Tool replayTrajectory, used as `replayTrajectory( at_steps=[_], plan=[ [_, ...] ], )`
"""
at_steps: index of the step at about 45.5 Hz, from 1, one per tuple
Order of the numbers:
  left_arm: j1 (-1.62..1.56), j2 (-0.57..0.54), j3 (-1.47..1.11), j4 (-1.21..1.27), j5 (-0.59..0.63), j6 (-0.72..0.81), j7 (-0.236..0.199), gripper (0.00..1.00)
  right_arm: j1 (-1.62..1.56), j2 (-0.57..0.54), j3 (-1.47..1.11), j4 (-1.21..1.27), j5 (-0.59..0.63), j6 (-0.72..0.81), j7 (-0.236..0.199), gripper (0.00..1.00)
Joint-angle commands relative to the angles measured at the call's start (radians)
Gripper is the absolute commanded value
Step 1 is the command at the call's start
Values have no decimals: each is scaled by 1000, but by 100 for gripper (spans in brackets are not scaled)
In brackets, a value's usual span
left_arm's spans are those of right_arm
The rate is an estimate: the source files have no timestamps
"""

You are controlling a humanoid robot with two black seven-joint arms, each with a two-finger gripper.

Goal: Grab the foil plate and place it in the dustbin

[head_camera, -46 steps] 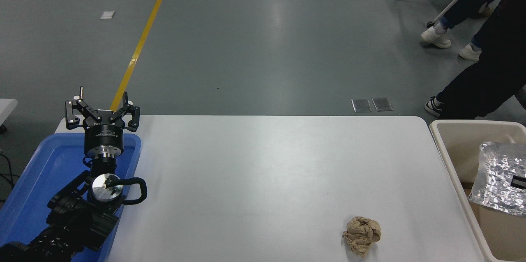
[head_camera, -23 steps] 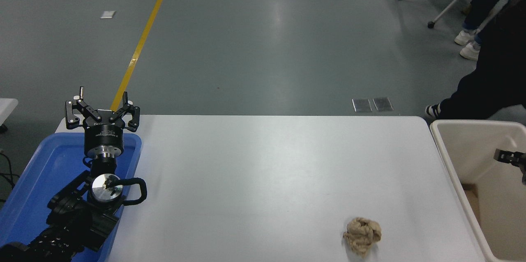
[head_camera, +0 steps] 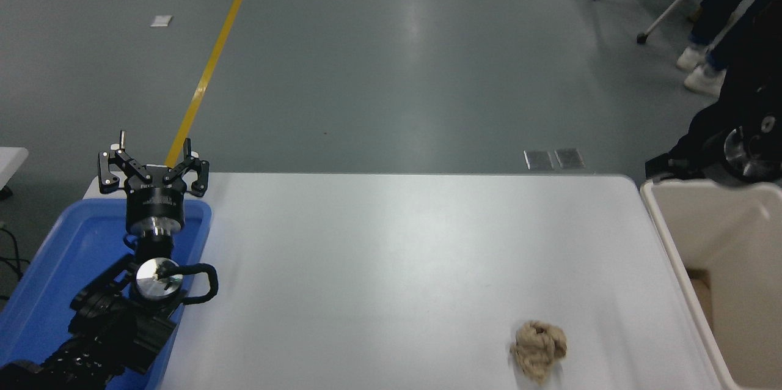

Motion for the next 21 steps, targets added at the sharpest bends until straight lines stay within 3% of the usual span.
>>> replayTrajectory(
  at_steps=[1, 21],
  plan=[
    [0, 0, 0, 0, -1, 0, 0, 99, 192, 128, 66, 139, 133, 188, 3, 100],
    [0, 0, 0, 0, -2, 0, -2, 99, 235, 214, 83, 147, 239, 215, 8, 100]
  ],
)
